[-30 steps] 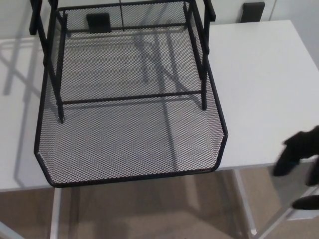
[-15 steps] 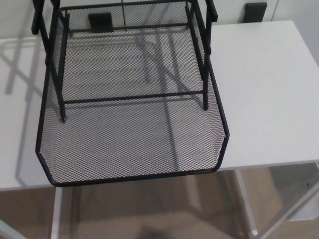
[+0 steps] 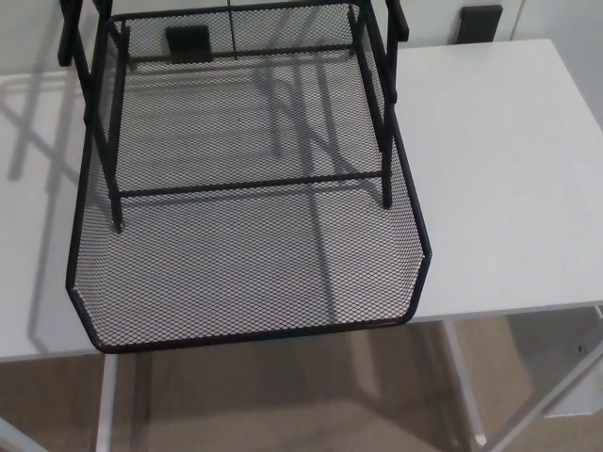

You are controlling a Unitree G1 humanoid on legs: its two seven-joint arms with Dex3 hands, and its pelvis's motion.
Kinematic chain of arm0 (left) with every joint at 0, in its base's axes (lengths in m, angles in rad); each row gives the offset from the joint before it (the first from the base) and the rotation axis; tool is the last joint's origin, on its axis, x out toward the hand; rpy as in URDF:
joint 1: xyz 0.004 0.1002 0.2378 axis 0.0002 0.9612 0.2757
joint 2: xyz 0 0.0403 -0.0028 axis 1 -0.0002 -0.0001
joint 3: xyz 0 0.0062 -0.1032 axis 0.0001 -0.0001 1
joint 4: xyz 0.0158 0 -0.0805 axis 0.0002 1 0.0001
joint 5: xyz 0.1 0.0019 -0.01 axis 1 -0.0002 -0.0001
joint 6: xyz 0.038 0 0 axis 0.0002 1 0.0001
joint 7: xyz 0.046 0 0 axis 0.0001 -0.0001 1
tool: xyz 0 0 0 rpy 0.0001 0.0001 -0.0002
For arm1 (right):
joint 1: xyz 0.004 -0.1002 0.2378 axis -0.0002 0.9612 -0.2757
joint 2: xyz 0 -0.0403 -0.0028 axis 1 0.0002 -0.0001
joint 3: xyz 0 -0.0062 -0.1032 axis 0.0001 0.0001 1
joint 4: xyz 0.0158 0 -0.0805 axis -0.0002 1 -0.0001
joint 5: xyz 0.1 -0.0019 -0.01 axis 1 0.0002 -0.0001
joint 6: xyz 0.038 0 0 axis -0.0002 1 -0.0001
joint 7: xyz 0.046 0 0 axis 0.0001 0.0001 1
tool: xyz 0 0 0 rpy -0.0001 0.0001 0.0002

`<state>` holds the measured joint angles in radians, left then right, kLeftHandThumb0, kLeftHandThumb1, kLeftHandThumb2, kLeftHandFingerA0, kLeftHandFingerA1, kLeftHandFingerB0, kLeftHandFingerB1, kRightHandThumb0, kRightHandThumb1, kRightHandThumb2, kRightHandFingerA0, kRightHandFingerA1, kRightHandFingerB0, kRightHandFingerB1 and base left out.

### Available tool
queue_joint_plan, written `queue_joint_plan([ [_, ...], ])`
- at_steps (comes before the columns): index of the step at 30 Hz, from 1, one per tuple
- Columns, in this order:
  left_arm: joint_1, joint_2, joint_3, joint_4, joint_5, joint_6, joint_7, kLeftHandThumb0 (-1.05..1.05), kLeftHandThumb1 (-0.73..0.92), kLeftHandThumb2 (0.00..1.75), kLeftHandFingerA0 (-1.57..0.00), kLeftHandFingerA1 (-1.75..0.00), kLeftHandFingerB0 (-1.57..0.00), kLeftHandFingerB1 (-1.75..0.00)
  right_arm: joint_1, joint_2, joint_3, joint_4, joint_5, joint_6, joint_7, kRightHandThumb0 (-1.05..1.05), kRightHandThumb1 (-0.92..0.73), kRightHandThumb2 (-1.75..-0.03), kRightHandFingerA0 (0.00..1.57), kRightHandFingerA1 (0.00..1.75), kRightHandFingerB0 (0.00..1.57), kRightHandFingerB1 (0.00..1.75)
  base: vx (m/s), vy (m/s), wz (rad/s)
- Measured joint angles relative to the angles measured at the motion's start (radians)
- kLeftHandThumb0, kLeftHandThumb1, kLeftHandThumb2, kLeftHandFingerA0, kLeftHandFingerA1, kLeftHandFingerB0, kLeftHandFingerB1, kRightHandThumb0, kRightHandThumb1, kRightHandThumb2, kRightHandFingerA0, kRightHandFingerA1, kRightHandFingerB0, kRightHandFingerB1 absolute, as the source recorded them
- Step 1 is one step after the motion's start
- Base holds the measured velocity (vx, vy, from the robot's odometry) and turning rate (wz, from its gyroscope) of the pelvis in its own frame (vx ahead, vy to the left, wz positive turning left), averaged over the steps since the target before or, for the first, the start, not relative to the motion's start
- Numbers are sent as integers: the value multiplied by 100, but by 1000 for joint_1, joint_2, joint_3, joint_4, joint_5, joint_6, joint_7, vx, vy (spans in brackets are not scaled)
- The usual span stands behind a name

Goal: The robot walks towards a file tray kept in the middle of a desk and uses its right hand to grab a tray and pulls it out towards itself

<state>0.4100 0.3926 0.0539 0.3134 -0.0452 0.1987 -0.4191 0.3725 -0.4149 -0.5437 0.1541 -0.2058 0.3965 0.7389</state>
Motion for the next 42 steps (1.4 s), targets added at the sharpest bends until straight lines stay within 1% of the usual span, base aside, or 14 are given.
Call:
queue_joint_plan([
  [2, -2, 0, 2, 5, 0, 0, 0, -22, 60, 57, -43, -40, -27, -33, 1, 29, 19, 47, -2, -12, -29, -49, -54, -59, 2, 37, 4, 32, 0, 0, 0],
  [3, -1, -1, 3, 6, 0, 0, 0, -18, 44, 87, -37, -59, -15, -48, 1, 43, 33, 57, -5, -14, -43, -51, -54, -59, 2, 37, 4, 31, 0, 0, 0],
  [5, -1, -2, 4, 8, -1, 0, 1, -23, 61, 58, -45, -41, -27, -33, 0, 72, 63, 63, -12, -19, -73, -59, -50, -66, 2, 39, 2, 32, 0, 0, 0],
  [14, -4, -8, 12, 34, -1, -1, 2, -41, 60, 68, -23, -38, -20, -36, 3, 172, 184, 97, -46, -57, -208, -59, -42, -72, 4, 45, 0, 39, 0, 0, 0],
  [15, -5, -8, 14, 39, -1, -1, 2, -21, 54, 101, -10, -51, -10, -50, 4, 174, 189, 106, -47, -64, -218, -57, -42, -70, 5, 46, 0, 39, 0, 0, 0],
  [18, -6, -9, 21, 49, -2, -1, 4, -22, 56, 102, -9, -51, -9, -50, 8, 176, 198, 145, -49, -89, -264, -55, -42, -68, 6, 46, 0, 39, 0, 0, 0],
  [24, -14, -11, 45, 71, -4, -13, 12, -22, 55, 102, -9, -51, -9, -50, 18, 176, 213, 172, -47, -142, -348, -50, -51, -55, 7, 44, 6, 39, 0, 0, 0],
  [25, -17, -12, 49, 78, -4, -18, 15, -43, 62, 69, -22, -39, -19, -36, 21, 176, 217, 172, -45, -150, -360, -46, -50, -55, 7, 44, 5, 40, 0, 0, 0],
  [27, -25, -12, 63, 88, -5, -30, 19, -43, 61, 69, -23, -39, -21, -36, 21, 175, 224, 180, -39, -175, -391, -36, -38, -87, 3, 52, 0, 51, 0, 0, 0],
  [29, -36, -12, 74, 98, -5, -36, 26, -40, 62, 68, -24, -38, -22, -36, 21, 176, 228, 189, -29, -195, -413, -50, -44, -61, 10, 49, 1, 42, 0, 0, 0],
  [30, -40, -12, 76, 102, -5, -39, 29, -40, 61, 68, -24, -39, -21, -36, 21, 176, 229, 189, -25, -201, -421, -35, -38, -87, 4, 53, 0, 51, 0, 0, 0],
  [39, -39, -13, 78, 76, -2, -42, 55, -38, 62, 66, -26, -38, -22, -36, 31, 175, 255, 178, 4, -245, -469, -34, -39, -87, 4, 53, 0, 51, 0, 0, 0],
  [40, -37, -13, 78, 71, -1, -42, 57, -39, 61, 68, -25, -39, -21, -36, 32, 175, 260, 177, 6, -247, -474, -43, -47, -54, 10, 47, 5, 41, 0, 0, 0],
  [42, -32, -13, 77, 57, 2, -42, 61, -40, 61, 68, -25, -39, -21, -36, 33, 175, 263, 177, 13, -251, -482, -47, -45, -59, 10, 50, 3, 43, 0, 0, 0],
])
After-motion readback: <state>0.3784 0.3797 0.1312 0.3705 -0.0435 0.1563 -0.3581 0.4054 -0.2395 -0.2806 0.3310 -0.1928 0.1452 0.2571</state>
